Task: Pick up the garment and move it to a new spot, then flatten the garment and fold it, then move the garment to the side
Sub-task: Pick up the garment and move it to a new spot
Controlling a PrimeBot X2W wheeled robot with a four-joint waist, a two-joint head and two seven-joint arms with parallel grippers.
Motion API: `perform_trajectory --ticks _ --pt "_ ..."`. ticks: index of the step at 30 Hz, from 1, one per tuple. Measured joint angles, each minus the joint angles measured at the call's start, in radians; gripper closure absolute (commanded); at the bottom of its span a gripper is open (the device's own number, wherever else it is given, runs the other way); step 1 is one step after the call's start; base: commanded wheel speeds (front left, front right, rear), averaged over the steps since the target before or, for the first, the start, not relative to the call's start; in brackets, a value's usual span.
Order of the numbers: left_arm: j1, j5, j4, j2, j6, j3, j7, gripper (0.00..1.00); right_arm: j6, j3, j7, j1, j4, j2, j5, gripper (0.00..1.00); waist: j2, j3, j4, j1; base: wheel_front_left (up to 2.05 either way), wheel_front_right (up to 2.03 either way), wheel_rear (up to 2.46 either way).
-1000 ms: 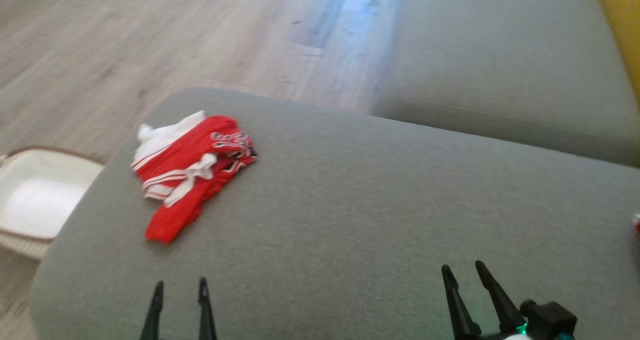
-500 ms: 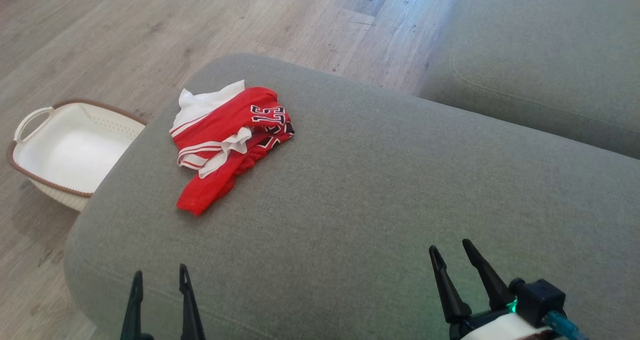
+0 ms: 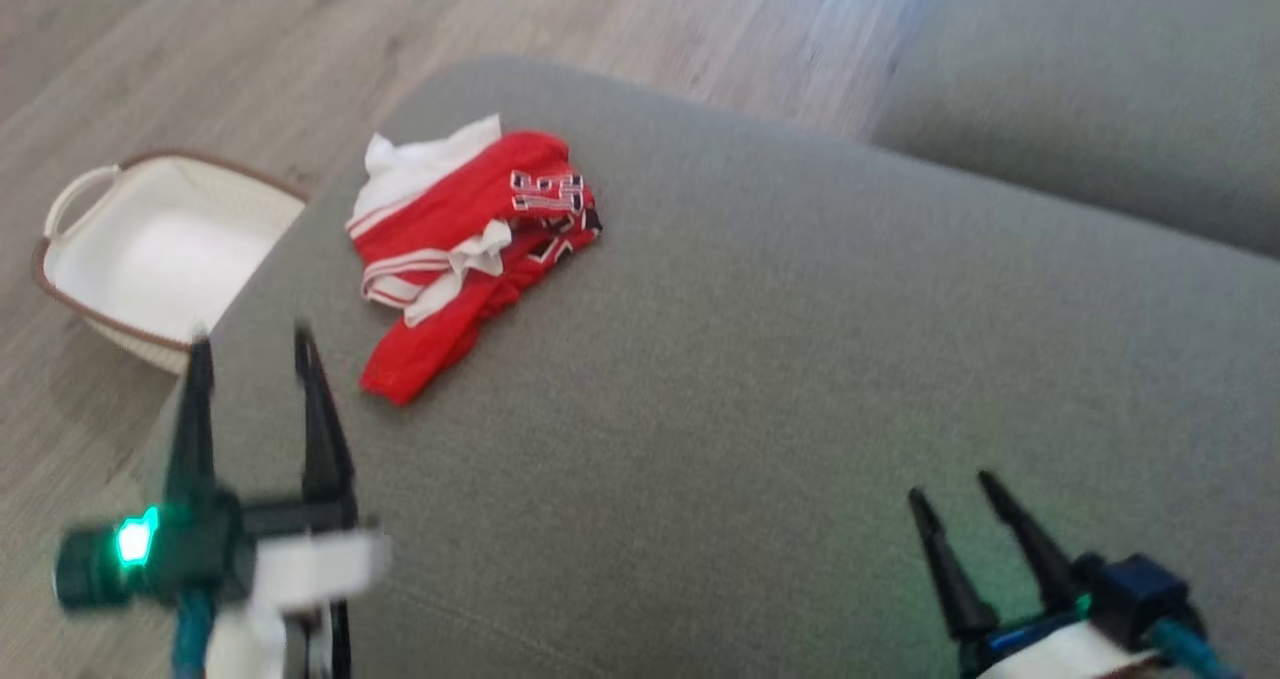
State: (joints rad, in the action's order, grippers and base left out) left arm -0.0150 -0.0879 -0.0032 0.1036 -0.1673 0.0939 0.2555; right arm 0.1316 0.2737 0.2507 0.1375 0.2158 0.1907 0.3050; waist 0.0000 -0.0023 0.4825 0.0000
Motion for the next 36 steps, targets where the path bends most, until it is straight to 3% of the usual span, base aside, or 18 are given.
perform_trajectory --ticks 8,16,22,28,35,36 --pt "0.421 -0.008 0.125 0.036 0.063 -0.002 -0.052 0.00 0.000 -0.009 0.000 -0.126 -0.070 0.172 -0.009 0.00 0.0000 0.195 -0.028 0.0004 0.00 0.00 0.00" --pt "0.791 -0.102 0.486 0.002 0.133 0.002 -0.272 0.00 0.000 0.023 0.000 -0.185 -0.129 0.300 -0.008 0.00 0.0000 0.357 -0.056 0.0004 0.00 0.00 0.00" --pt "0.902 -0.183 0.784 -0.001 0.122 -0.065 -0.402 0.00 0.000 0.034 0.000 -0.243 -0.172 0.360 -0.004 0.00 -0.0001 0.436 -0.092 0.0003 0.00 0.00 0.00" --pt "0.935 -0.233 0.991 -0.003 0.077 -0.122 -0.409 0.00 0.000 0.033 0.006 -0.250 -0.198 0.376 0.005 0.00 0.0000 0.493 -0.127 0.0001 0.00 0.00 0.00" --pt "0.965 -0.273 1.093 -0.009 0.077 -0.156 -0.350 0.00 0.000 0.015 0.010 -0.252 -0.222 0.385 0.005 0.00 0.0000 0.526 -0.149 0.0000 0.00 0.00 0.00" --pt "0.972 -0.274 1.103 -0.009 0.080 -0.158 -0.326 0.53 0.000 0.013 0.010 -0.254 -0.223 0.385 0.005 0.00 0.0000 0.527 -0.153 0.0001 0.00 0.00 0.00"
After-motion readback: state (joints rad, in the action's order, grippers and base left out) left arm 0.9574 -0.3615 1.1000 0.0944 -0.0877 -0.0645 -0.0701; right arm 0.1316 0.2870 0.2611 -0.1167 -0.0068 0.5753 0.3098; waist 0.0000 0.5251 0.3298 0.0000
